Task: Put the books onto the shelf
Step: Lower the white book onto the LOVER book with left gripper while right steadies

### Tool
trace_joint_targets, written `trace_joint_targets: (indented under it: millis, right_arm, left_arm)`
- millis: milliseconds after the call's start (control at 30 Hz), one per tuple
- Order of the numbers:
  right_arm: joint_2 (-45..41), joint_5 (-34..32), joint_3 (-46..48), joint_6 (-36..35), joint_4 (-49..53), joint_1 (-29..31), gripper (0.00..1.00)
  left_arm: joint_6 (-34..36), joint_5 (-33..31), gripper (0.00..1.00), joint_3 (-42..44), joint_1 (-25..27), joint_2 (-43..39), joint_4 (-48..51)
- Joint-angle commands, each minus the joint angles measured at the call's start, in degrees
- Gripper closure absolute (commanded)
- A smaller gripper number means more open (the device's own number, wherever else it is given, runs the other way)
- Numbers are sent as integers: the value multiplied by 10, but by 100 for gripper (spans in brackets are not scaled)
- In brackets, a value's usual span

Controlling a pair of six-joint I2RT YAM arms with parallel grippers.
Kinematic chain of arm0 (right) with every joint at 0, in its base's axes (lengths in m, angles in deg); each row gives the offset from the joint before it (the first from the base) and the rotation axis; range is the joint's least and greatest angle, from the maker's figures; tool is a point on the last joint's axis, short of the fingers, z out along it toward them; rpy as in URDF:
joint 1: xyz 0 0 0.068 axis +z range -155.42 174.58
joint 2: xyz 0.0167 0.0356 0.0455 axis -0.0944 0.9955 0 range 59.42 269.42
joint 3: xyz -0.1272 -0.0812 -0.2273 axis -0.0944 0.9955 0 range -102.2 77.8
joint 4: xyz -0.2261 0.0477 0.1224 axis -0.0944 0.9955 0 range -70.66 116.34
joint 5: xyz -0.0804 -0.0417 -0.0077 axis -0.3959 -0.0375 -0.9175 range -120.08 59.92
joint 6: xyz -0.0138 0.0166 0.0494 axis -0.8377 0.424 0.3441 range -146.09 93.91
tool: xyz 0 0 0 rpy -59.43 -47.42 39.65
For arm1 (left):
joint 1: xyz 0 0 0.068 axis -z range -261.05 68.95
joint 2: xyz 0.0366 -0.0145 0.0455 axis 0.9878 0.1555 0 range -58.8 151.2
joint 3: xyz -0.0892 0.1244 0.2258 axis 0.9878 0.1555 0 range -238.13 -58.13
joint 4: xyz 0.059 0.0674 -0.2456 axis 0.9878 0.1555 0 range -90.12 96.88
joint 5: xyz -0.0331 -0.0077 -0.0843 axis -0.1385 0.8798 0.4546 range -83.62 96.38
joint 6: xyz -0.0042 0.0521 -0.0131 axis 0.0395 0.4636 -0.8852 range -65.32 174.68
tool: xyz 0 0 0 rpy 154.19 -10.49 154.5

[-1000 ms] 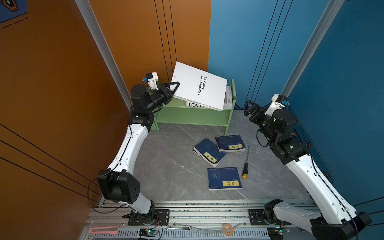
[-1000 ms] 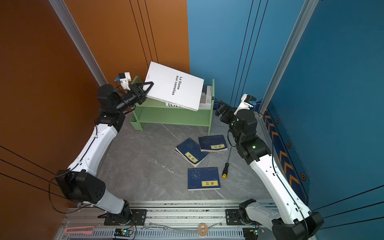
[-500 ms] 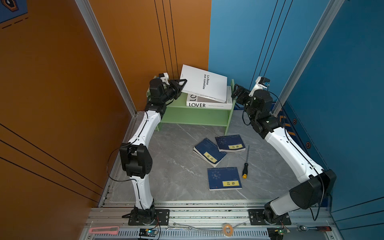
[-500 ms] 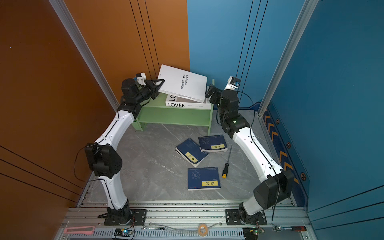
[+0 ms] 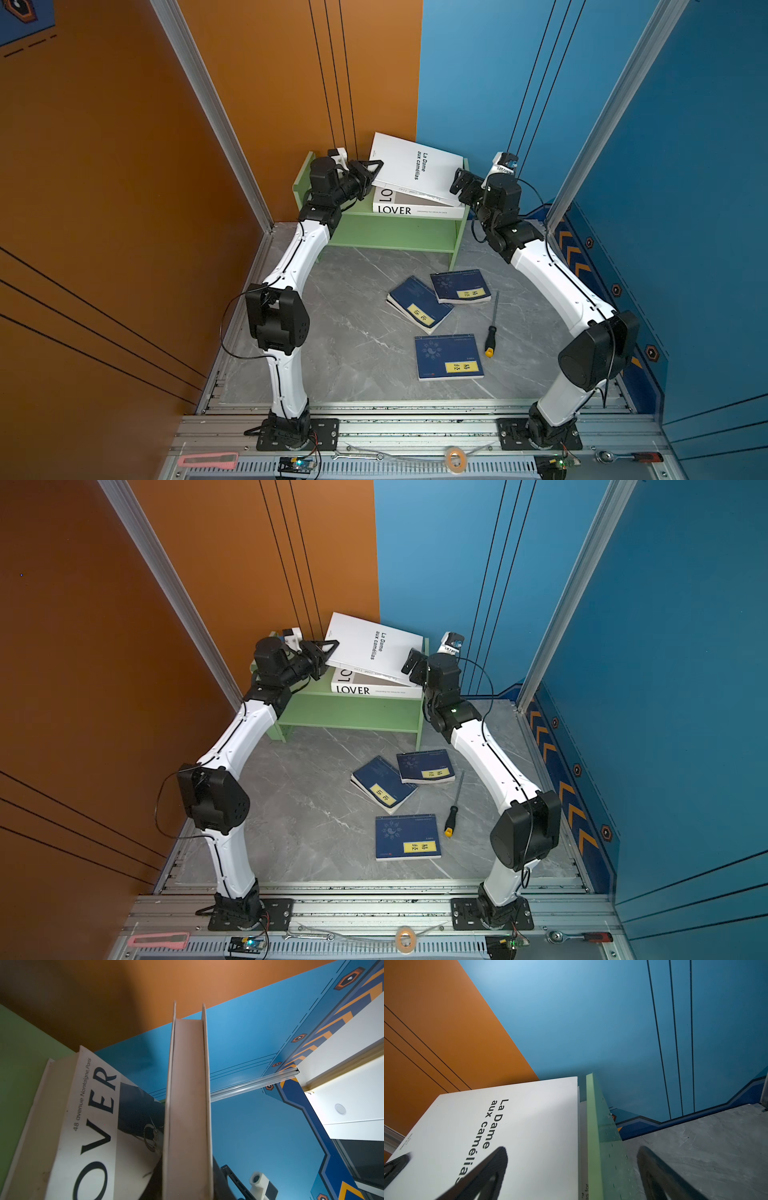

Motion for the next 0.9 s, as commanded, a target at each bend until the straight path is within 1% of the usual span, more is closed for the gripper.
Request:
trace_joint_targets:
  millis: [0,300,567,667,767,800,867]
  right_arm:
    - [3,-3,-15,5,16,-3,1]
    - [8,2,-16,19,28,-17,0]
    - [27,4,-24,22,36,-17,0]
    - [39,16,-35,22,41,-17,1]
    - [51,12,-36,15,54,-13,2]
    - [53,8,-36,12,58,-10,2]
    - [51,-12,-36,3,61,-4,3]
  left_arm:
    - [-12,-24,81,7,11,1,-26]
    - [-14,-11,80,0,20,9,-15]
    - [-6,-13,80,7,23,8,0]
    - [-3,-9,79,7,24,6,4]
    - [4,-6,75,12,24,3,10]
    - [7,-6,72,14,24,1,14]
    - [13,-9,63,27,24,-6,18]
